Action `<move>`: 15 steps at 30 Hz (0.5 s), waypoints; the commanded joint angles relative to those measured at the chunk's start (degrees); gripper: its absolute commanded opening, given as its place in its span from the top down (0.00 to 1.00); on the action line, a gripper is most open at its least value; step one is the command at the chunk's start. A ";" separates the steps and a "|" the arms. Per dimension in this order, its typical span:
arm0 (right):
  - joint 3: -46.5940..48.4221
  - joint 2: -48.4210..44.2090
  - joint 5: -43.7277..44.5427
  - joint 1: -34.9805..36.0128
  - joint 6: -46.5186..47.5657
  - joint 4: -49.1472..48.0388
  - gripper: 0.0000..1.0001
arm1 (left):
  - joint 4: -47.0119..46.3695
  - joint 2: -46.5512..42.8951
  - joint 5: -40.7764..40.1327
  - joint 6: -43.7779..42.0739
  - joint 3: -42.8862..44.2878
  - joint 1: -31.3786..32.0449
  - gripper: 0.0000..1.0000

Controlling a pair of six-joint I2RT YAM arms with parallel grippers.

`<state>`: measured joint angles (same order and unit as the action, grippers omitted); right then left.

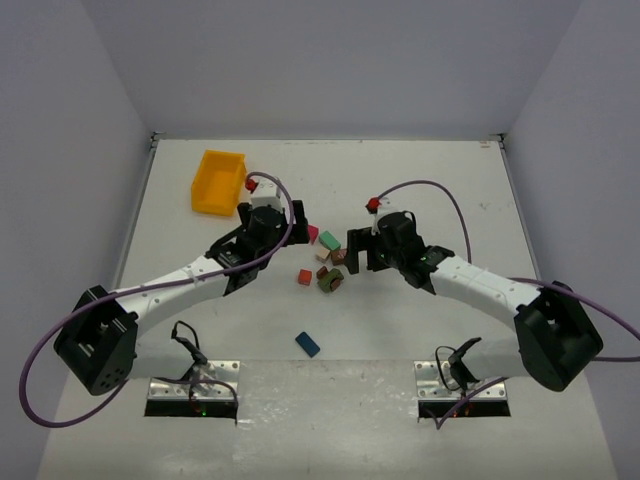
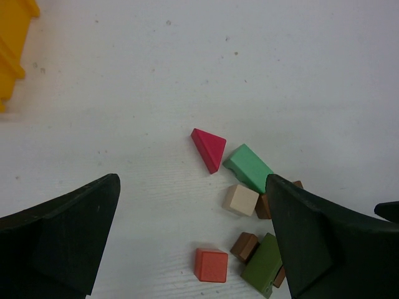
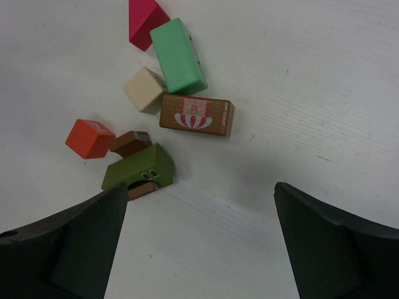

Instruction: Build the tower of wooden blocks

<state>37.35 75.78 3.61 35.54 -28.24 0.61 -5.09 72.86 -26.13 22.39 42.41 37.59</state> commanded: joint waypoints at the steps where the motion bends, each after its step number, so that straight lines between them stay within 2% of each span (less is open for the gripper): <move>1: 3.78 1.41 3.13 1.83 1.22 -0.79 0.01 | -6.36 -3.62 4.03 -0.28 -2.65 -2.51 0.00; 3: 4.50 1.83 3.72 2.22 1.05 -0.79 0.01 | -8.96 -4.76 13.28 0.45 -4.19 -6.16 0.00; 5: 5.13 2.27 3.78 2.53 1.28 -0.79 0.01 | -10.47 -5.06 17.25 1.23 -5.63 -8.46 0.00; 11: 8.09 5.68 3.62 4.81 4.38 1.02 0.01 | -11.25 -4.94 14.88 2.84 -6.65 -10.68 0.00; 15: 8.24 7.61 -0.86 7.82 13.16 -0.01 0.01 | -11.43 -4.38 14.69 2.68 -6.56 -10.79 0.00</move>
<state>43.56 82.06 5.98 40.52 -24.10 1.78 -12.31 69.23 -12.42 24.40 35.83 27.04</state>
